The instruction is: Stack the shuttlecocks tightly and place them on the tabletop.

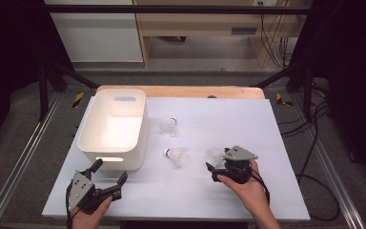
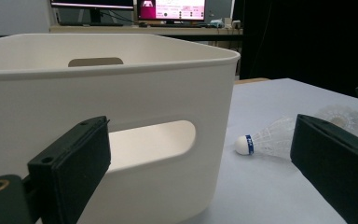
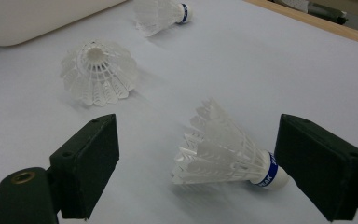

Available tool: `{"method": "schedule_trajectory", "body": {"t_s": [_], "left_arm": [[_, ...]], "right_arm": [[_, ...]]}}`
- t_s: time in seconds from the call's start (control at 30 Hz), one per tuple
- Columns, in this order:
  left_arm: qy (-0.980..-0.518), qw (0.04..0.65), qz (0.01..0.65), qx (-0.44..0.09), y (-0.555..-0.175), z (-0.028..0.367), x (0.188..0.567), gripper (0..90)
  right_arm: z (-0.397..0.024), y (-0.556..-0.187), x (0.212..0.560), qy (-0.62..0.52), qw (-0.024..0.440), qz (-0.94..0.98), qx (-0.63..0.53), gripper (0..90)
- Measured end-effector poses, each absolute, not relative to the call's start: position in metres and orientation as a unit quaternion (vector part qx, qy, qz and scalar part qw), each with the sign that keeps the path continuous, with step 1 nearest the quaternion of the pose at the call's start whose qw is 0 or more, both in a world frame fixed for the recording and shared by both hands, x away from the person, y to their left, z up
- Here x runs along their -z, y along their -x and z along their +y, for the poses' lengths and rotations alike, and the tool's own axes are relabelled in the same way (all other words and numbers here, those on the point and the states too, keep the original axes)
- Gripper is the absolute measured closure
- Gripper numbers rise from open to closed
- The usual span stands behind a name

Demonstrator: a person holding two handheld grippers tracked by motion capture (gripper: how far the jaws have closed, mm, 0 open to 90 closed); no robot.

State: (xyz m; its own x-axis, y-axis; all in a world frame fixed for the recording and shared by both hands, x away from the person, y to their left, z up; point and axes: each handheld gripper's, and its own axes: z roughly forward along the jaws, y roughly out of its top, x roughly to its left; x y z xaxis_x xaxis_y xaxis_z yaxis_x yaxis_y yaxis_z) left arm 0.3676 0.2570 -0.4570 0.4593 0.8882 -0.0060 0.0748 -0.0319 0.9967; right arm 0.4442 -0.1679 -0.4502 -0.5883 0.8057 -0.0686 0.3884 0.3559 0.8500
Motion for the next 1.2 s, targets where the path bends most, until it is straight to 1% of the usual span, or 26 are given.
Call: {"method": "schedule_trajectory", "body": {"t_s": [0.27, 0.4, 0.6, 0.7, 0.83, 0.93, 1.0, 1.2], "left_arm": [[-0.63, 0.579, 0.381, -0.349, -0.368, 0.255, 0.457, 5.0], [-0.631, 0.579, 0.381, -0.349, -0.368, 0.255, 0.457, 5.0], [-0.632, 0.579, 0.38, -0.347, -0.368, 0.254, 0.458, 5.1], [-0.632, 0.579, 0.38, -0.348, -0.368, 0.254, 0.458, 5.1], [-0.632, 0.579, 0.38, -0.348, -0.368, 0.254, 0.458, 5.1], [-0.633, 0.577, 0.381, -0.349, -0.368, 0.253, 0.458, 5.4], [-0.633, 0.577, 0.38, -0.349, -0.368, 0.253, 0.458, 5.6], [-0.634, 0.578, 0.378, -0.348, -0.368, 0.252, 0.458, 5.6]], "right_arm": [[-0.163, -0.445, 0.451, -0.384, 0.248, 0.788, -0.413, 17.9], [-0.162, -0.445, 0.45, -0.382, 0.248, 0.788, -0.414, 27.6], [-0.162, -0.45, 0.445, -0.38, 0.249, 0.785, -0.421, 52.8], [-0.162, -0.453, 0.443, -0.377, 0.244, 0.785, -0.427, 67.2], [-0.162, -0.461, 0.44, -0.385, 0.24, 0.781, -0.43, 82.2], [-0.163, -0.47, 0.44, -0.394, 0.23, 0.781, -0.427, 87.9], [-0.162, -0.476, 0.439, -0.399, 0.226, 0.782, -0.423, 90.0], [-0.162, -0.501, 0.443, -0.412, 0.214, 0.789, -0.402, 90.0]]}}
